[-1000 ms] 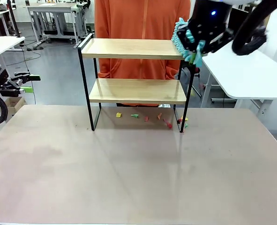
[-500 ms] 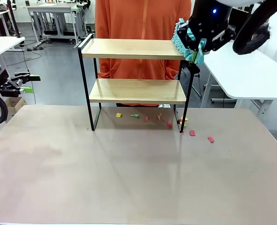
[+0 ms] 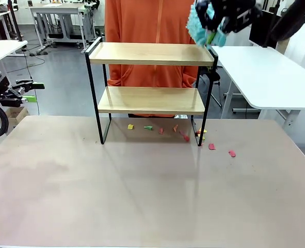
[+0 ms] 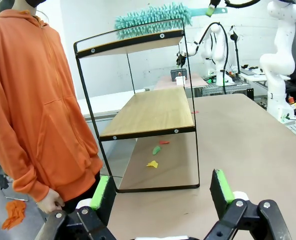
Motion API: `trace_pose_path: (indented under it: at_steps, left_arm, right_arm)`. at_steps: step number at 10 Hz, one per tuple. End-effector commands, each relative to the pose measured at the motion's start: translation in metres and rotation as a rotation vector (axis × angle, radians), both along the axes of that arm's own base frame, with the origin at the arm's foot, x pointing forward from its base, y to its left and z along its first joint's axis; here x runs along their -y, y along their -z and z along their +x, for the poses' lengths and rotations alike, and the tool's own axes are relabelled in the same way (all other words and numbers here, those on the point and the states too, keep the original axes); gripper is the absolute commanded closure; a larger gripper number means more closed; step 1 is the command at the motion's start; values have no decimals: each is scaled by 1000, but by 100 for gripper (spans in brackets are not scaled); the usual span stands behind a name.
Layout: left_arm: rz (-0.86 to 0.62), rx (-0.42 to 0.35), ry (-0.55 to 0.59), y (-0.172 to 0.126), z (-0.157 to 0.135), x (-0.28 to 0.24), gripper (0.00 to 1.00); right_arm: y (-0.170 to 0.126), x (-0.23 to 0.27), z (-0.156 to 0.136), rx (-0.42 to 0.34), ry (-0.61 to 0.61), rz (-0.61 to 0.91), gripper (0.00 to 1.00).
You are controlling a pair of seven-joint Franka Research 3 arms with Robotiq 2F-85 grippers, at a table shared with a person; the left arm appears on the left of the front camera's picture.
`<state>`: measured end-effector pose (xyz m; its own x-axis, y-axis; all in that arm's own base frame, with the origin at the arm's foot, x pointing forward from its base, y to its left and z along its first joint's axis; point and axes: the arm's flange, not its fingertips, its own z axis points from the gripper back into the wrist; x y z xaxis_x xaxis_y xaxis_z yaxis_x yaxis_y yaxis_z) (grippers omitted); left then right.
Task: Clean the shelf.
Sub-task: Clean the specific section of the Shelf indicated by the human with the Duster.
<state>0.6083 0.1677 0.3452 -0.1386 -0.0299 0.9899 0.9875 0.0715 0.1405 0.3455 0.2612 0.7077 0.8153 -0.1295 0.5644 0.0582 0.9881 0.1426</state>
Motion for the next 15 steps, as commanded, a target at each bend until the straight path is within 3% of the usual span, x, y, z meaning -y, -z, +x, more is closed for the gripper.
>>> trace_pose_path:
  at_steps: [1, 3, 5, 7, 11, 15]
  left_arm:
    - [9, -2, 7, -2, -2, 3, 0]
    - [9, -2, 7, -2, -2, 3, 0]
    - [9, -2, 7, -2, -2, 3, 0]
    - [9, -2, 7, -2, -2, 3, 0]
    - [9, -2, 7, -2, -2, 3, 0]
    - [9, -2, 7, -2, -2, 3, 0]
  right_arm:
    - [10, 25, -10, -5, -248, 87, 87]
    - [12, 21, -20, -49, -501, 119, 87]
    - [19, 17, -33, -153, -805, 75, 87]
    - [38, 23, -44, -284, -1034, -88, 87]
    - [100, 69, -53, -459, -1112, -279, 87]
    - [169, 151, -67, -511, -1087, -248, 87]
